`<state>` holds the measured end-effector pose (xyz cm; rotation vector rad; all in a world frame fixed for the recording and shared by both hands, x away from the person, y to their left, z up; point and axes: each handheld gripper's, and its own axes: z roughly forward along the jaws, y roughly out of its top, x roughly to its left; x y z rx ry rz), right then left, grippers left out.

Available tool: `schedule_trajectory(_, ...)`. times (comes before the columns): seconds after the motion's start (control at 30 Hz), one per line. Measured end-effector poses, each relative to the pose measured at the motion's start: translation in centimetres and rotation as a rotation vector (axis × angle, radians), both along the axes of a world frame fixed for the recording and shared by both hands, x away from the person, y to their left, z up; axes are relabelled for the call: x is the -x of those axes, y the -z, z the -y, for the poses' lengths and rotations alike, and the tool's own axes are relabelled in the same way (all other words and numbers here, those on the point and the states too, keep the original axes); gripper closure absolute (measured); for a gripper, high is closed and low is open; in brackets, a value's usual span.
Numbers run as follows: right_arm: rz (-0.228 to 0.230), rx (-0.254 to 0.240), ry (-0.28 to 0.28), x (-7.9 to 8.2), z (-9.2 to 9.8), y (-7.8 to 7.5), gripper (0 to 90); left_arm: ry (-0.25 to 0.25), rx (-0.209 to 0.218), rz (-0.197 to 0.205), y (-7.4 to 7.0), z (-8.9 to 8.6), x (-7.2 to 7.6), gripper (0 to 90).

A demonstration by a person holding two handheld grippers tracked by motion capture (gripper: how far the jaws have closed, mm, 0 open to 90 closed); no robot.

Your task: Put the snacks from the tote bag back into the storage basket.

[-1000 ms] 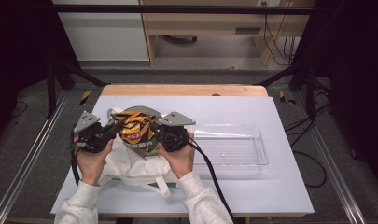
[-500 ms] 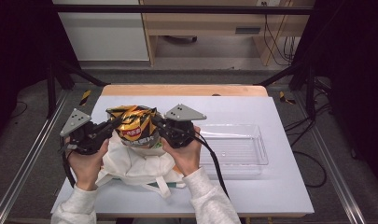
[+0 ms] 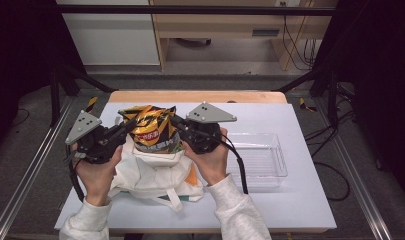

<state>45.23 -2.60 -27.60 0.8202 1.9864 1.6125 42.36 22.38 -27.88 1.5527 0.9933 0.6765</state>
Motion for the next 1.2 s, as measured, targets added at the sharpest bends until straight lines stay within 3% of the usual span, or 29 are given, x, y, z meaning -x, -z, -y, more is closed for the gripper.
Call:
schedule_trajectory(0.3, 0.009, -0.038, 0.011, 0.7, 2.4, -1.2, 90.0, 0.001, -0.049, 0.03, -2.5, 2.4, 0.9, 88.4)
schedule_trajectory(0.47, 0.035, -0.048, 0.008, 1.5, 2.9, -2.3, 90.0, 0.014, -0.041, 0.039, -3.2, 2.6, 1.3, 88.4)
schedule_trajectory(0.77, 0.038, -0.028, 0.045, 1.7, 4.4, -2.6, 90.0, 0.04, -0.022, 0.029, -2.7, 4.5, 0.8, 88.4)
schedule_trajectory(1.2, 0.031, -0.013, 0.138, 2.3, 9.5, -2.1, 90.0, 0.11, -0.013, 0.015, -2.0, 9.9, -0.6, 88.5)
